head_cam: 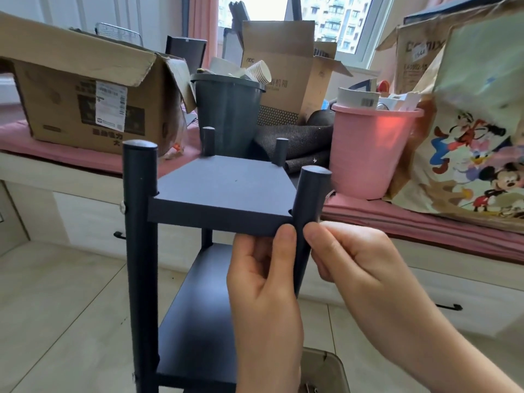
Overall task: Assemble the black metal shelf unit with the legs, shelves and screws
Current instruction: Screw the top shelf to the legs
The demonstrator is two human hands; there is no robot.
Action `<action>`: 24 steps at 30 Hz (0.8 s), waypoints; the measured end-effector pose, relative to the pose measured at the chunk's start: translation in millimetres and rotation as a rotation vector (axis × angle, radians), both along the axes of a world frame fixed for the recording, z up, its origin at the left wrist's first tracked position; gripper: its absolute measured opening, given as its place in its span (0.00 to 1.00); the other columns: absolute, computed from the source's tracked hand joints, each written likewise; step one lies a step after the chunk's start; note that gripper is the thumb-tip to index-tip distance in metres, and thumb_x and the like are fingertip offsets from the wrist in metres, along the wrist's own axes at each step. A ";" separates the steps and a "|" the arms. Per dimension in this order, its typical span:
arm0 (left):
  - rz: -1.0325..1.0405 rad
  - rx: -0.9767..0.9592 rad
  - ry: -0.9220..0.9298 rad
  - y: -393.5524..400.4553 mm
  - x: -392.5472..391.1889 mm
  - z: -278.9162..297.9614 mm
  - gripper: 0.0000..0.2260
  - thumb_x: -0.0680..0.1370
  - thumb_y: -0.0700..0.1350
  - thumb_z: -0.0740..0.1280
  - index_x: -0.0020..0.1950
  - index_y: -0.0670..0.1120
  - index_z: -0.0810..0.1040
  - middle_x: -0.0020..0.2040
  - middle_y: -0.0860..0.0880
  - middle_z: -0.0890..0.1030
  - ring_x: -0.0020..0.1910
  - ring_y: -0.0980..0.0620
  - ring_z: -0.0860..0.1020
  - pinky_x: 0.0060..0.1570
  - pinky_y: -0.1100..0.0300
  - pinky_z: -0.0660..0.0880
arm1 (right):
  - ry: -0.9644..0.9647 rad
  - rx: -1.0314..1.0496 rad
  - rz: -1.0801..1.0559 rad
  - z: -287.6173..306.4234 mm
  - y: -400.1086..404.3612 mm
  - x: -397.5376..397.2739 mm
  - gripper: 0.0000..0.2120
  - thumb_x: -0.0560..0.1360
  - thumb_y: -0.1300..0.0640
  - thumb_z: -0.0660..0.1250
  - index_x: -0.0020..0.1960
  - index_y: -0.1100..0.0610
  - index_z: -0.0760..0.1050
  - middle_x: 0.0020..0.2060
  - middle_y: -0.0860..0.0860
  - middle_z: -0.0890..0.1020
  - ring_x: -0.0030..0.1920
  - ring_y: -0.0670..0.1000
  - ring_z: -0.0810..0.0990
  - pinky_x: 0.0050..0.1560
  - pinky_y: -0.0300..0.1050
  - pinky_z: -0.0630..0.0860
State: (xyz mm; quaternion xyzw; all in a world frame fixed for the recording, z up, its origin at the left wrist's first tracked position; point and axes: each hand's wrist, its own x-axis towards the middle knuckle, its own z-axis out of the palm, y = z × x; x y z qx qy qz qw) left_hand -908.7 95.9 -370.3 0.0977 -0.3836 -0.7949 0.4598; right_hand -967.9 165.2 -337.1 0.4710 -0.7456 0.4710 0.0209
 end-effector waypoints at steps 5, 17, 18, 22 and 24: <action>0.013 -0.125 -0.033 -2.9 8.8 -4.5 0.16 0.70 0.41 0.73 0.55 0.54 0.82 0.50 0.49 0.87 0.49 0.52 0.85 0.47 0.65 0.79 | -0.388 0.002 0.039 12.4 1.9 -15.3 0.24 0.66 0.41 0.73 0.30 0.58 0.68 0.28 0.50 0.68 0.32 0.49 0.66 0.39 0.41 0.69; 0.133 -0.110 -0.129 -4.8 32.5 -1.4 0.22 0.58 0.43 0.74 0.52 0.48 0.80 0.41 0.52 0.87 0.40 0.57 0.85 0.33 0.70 0.77 | -1.136 0.099 0.590 -5.6 -22.9 -24.3 0.49 0.62 0.41 0.80 0.70 0.69 0.64 0.61 0.63 0.72 0.58 0.61 0.71 0.58 0.50 0.74; 0.132 -0.097 -0.116 -4.8 34.5 -1.3 0.22 0.59 0.43 0.74 0.52 0.48 0.80 0.41 0.51 0.87 0.40 0.57 0.85 0.35 0.70 0.78 | -1.211 0.063 0.577 -5.8 -24.4 -24.2 0.47 0.64 0.40 0.78 0.71 0.68 0.66 0.65 0.64 0.71 0.61 0.62 0.71 0.65 0.53 0.72; 0.135 -0.082 -0.075 -4.1 41.6 0.2 0.27 0.62 0.43 0.73 0.61 0.48 0.77 0.45 0.50 0.88 0.43 0.56 0.86 0.39 0.69 0.78 | -1.427 -0.080 0.417 -8.5 -37.8 -20.4 0.36 0.73 0.42 0.69 0.73 0.63 0.67 0.71 0.60 0.72 0.67 0.60 0.74 0.74 0.59 0.64; 0.175 -0.077 -0.084 -2.4 45.6 1.7 0.28 0.63 0.44 0.72 0.64 0.48 0.76 0.46 0.50 0.88 0.43 0.58 0.85 0.39 0.70 0.78 | -1.403 -0.101 0.372 -8.5 -43.0 -12.2 0.34 0.73 0.45 0.67 0.73 0.63 0.67 0.66 0.59 0.77 0.61 0.57 0.78 0.68 0.54 0.72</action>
